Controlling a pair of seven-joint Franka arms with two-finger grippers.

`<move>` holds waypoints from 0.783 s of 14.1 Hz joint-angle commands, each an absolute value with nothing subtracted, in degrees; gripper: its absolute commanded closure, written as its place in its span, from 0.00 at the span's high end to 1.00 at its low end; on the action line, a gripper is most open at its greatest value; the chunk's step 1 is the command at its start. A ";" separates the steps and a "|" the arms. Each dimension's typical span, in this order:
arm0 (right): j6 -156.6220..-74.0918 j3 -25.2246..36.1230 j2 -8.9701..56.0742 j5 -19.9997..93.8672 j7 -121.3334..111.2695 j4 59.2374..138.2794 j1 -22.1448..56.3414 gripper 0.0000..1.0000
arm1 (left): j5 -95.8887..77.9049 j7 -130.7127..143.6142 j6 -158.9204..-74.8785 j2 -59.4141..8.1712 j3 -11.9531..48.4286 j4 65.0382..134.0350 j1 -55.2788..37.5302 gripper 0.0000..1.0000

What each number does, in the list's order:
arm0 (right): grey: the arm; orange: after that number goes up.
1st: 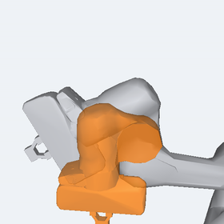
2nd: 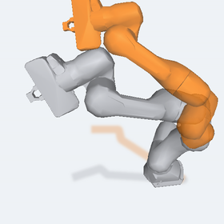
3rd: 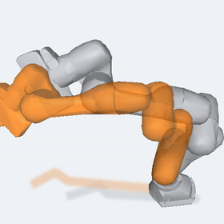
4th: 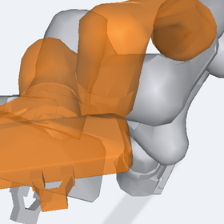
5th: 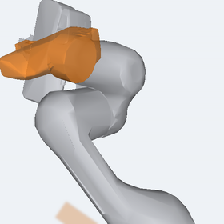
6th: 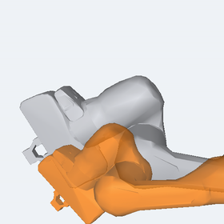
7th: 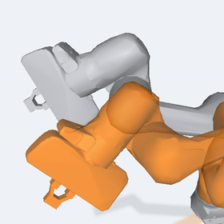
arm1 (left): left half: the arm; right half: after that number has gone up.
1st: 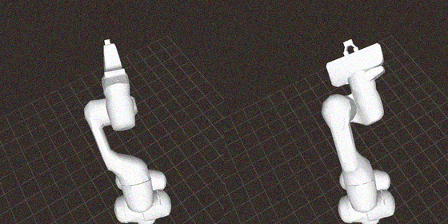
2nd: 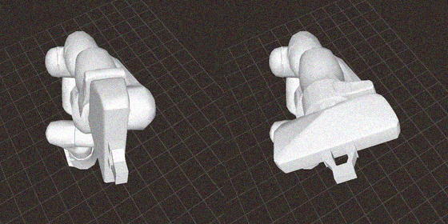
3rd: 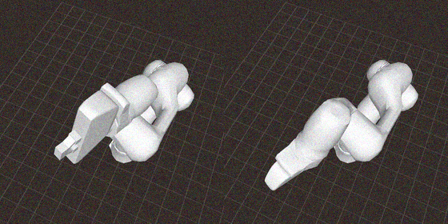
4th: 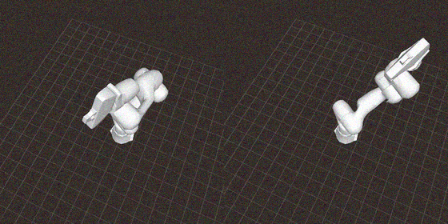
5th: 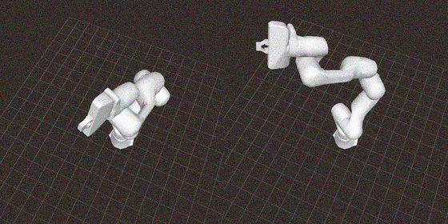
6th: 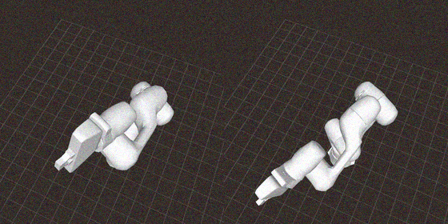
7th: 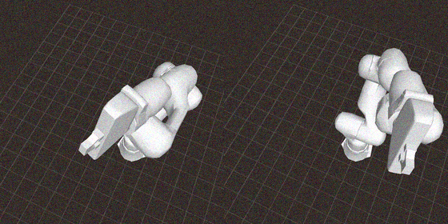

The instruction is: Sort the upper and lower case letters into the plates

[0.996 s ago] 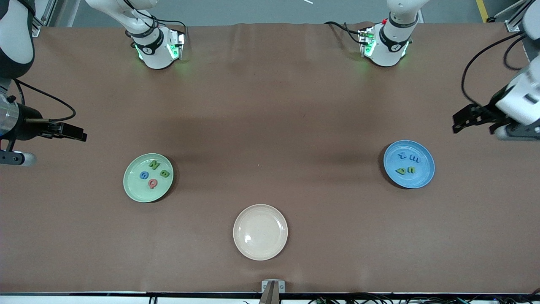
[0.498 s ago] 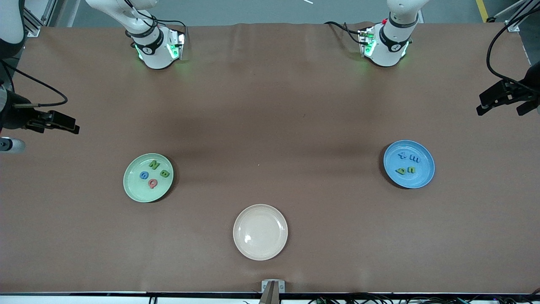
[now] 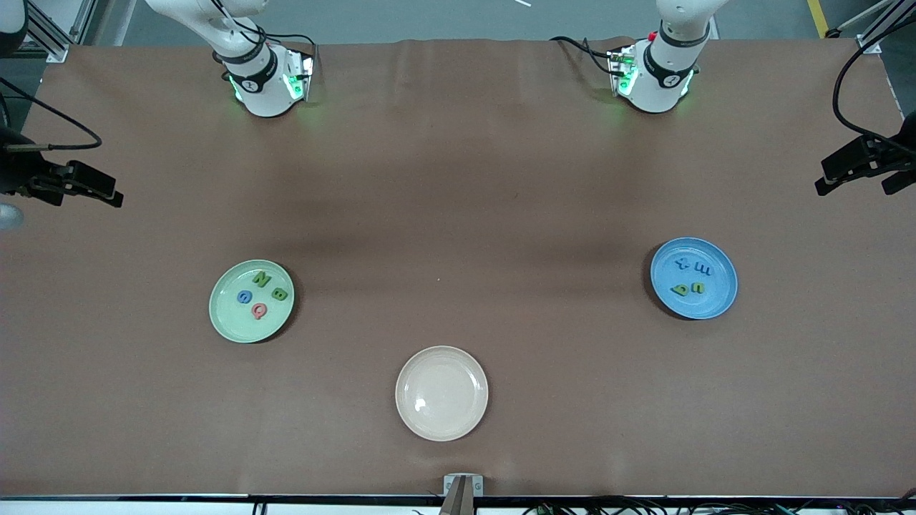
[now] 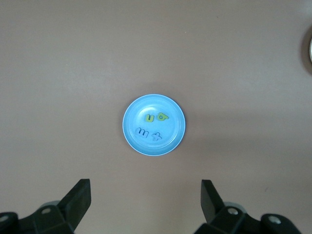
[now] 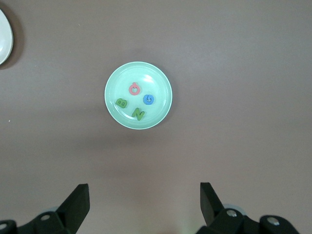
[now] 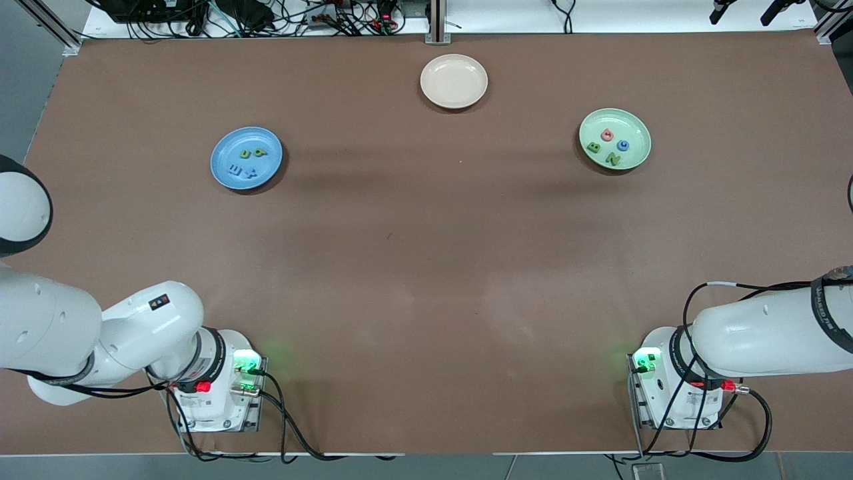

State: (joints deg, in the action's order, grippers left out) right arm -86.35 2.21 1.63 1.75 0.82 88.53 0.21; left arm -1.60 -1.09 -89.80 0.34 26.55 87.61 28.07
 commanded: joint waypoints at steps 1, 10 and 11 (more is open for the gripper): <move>-87.45 0.70 -1.58 1.05 0.35 92.28 -1.41 1.00 | -2.64 -2.02 -88.86 0.61 14.19 87.27 15.86 1.00; -87.45 0.00 -5.62 -0.79 0.35 94.31 -1.23 1.00 | -2.64 -2.02 -88.42 1.32 -1.76 87.63 -1.05 1.00; -87.45 0.00 -5.63 -0.79 0.35 94.48 -1.32 1.00 | -2.64 -2.02 -88.42 1.32 -2.11 87.63 -1.49 1.00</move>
State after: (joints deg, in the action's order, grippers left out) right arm -86.68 1.00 -3.65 -0.05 0.79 91.87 -0.26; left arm -1.68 -1.09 -89.39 0.43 -0.91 87.61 -0.44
